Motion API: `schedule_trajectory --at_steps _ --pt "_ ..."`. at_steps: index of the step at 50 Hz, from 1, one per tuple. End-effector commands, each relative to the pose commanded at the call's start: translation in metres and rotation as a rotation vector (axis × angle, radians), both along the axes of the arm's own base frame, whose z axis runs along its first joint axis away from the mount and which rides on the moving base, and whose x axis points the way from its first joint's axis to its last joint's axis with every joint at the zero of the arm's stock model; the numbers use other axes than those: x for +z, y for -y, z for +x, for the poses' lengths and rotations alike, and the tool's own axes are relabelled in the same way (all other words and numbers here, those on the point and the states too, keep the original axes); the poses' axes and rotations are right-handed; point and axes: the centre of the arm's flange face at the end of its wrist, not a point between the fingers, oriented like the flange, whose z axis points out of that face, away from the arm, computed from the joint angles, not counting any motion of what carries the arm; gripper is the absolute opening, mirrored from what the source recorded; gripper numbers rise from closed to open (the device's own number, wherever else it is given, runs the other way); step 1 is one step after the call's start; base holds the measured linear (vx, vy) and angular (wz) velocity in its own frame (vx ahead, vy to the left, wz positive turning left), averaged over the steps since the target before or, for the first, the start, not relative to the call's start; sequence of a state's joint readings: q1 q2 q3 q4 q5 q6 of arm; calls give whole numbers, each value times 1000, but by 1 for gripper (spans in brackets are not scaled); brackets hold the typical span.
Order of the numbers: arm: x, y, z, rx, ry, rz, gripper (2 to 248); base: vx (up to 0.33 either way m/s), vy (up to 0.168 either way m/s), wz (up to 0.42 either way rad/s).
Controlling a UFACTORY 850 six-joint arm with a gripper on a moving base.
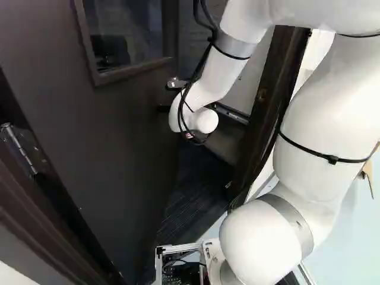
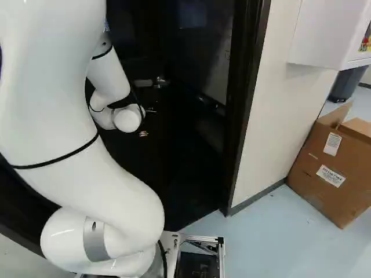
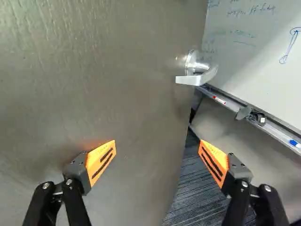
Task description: Open the door and move inside
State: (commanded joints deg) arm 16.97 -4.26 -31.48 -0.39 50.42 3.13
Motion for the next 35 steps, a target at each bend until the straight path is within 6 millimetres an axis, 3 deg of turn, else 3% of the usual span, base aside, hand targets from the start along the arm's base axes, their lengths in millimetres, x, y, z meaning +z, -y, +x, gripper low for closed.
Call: schedule_trajectory --at_steps 35 --pt "0 -53 3 151 13 -24 247 0 0 0"
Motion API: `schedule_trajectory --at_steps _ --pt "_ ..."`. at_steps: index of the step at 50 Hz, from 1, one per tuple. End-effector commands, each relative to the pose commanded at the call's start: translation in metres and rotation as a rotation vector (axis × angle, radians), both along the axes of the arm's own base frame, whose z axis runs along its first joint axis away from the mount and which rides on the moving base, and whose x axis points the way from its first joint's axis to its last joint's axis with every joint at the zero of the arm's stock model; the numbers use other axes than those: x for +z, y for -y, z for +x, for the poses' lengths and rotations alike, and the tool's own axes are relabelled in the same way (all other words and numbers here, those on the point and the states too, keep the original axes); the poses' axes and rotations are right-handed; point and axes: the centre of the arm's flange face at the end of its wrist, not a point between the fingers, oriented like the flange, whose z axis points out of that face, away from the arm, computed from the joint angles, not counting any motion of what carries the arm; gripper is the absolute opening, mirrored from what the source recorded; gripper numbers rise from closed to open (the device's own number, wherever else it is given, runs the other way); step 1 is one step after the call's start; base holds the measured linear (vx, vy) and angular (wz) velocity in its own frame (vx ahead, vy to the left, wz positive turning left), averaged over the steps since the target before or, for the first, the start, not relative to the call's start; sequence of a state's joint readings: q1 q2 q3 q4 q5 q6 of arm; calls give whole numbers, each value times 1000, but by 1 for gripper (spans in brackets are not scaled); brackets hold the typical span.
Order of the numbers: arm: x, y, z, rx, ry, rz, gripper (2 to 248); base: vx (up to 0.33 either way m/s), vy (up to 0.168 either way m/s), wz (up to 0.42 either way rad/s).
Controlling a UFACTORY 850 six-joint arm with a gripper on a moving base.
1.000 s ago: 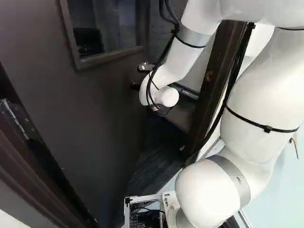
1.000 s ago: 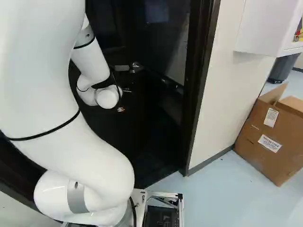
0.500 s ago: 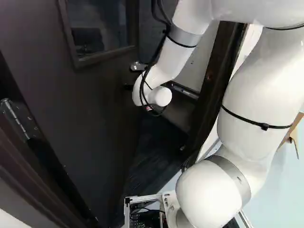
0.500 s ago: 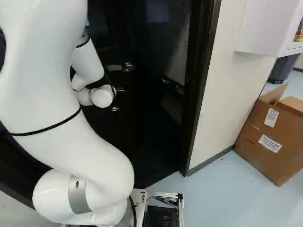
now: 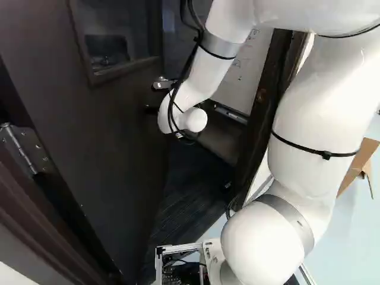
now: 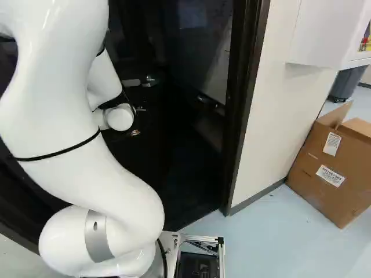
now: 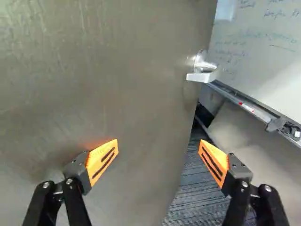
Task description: Open the door and move inside
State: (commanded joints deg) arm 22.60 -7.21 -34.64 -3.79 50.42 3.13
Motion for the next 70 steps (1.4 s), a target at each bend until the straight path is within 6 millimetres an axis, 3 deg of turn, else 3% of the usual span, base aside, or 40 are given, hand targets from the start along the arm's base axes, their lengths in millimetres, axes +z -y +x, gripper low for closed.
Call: schedule_trajectory --at_steps 70 --pt "-4 -115 -21 431 70 -106 247 0 0 0"
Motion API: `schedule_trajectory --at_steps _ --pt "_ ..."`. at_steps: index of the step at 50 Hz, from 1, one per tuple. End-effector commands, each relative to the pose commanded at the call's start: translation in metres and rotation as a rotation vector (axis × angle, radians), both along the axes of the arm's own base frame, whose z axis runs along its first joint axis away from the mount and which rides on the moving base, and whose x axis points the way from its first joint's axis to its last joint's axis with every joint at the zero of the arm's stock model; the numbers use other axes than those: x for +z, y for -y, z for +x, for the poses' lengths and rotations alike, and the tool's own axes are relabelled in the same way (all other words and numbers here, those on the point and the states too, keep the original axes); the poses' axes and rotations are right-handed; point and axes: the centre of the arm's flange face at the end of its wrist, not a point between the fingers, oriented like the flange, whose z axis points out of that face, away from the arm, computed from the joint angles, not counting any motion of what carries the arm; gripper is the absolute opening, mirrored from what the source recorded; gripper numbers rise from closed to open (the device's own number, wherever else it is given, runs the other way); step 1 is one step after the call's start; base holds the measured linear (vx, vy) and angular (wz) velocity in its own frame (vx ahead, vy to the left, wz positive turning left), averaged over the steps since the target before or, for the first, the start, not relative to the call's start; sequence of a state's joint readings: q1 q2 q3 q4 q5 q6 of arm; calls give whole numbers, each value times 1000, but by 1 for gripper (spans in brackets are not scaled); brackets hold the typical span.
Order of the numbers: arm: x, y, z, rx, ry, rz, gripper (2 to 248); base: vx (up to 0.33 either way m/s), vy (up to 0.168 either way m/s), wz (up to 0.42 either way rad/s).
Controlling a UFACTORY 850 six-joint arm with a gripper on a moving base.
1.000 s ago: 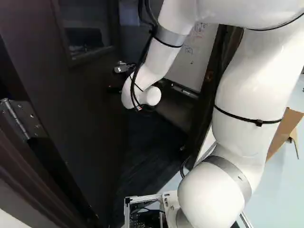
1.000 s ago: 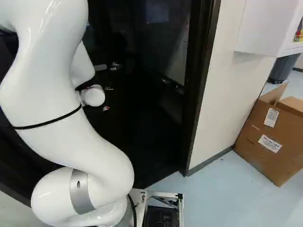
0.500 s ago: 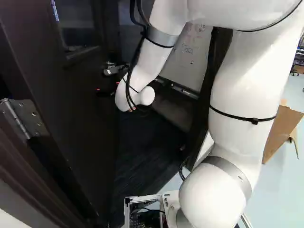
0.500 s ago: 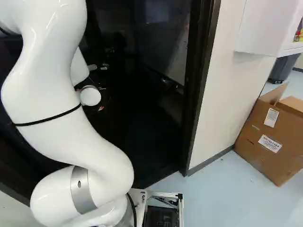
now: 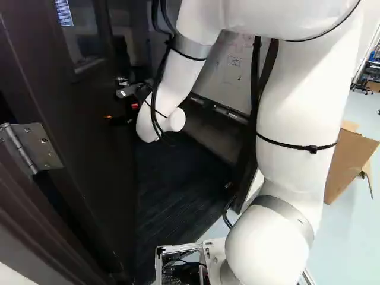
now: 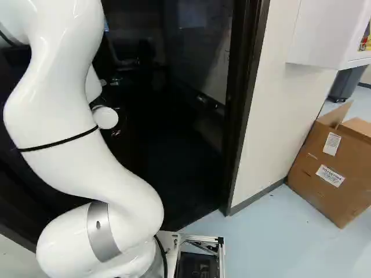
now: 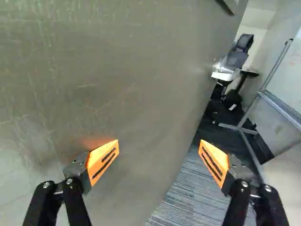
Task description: Open the door and move inside
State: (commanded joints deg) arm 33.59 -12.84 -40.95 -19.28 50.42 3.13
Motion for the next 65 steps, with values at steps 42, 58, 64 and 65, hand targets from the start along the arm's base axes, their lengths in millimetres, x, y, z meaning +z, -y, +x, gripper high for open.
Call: schedule_trajectory --at_steps 42,58,64,65 --pt "-3 -67 4 113 -118 111 247 0 0 0" --pt "-6 -96 10 147 -114 119 247 0 0 0" --pt "-7 -107 12 160 -110 121 247 0 0 0" --pt "-7 -109 12 162 -109 121 247 0 0 0"
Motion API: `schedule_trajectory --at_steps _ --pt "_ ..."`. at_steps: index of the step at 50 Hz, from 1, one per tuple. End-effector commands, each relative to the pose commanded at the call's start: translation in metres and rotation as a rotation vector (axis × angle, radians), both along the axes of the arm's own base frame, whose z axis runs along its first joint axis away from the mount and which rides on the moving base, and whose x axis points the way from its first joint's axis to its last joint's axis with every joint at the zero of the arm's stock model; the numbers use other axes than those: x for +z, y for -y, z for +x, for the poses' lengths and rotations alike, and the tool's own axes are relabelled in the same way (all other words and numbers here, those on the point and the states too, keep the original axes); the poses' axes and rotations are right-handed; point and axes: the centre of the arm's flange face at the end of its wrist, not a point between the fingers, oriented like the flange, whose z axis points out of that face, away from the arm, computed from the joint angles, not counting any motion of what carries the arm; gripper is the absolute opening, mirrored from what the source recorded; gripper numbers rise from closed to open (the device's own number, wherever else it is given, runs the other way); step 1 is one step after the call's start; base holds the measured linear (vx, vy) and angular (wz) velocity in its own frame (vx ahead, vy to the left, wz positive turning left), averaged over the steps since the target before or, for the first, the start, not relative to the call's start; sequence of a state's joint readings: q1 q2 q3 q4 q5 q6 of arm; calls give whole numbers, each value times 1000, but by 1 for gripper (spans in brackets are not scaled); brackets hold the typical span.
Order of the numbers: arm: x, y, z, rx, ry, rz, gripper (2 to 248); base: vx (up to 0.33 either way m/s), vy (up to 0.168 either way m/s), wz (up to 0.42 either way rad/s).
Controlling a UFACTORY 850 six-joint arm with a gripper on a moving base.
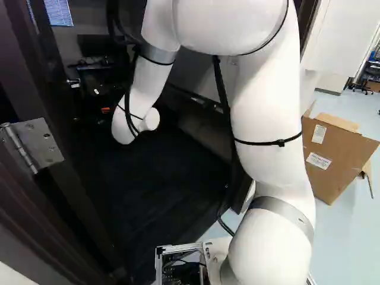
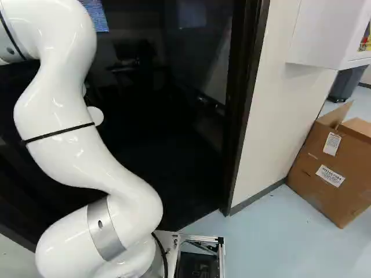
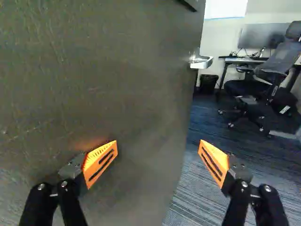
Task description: Open the door and move inside
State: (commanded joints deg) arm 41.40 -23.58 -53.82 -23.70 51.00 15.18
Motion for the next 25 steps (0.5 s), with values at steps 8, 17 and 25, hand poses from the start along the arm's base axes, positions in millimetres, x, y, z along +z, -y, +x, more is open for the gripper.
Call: schedule_trajectory --at_steps 8,17,25 --pt "-2 -15 1 24 8 1 247 0 0 0" --pt "-3 -29 2 45 15 4 247 0 0 0" --pt "-3 -33 2 49 16 5 247 0 0 0"
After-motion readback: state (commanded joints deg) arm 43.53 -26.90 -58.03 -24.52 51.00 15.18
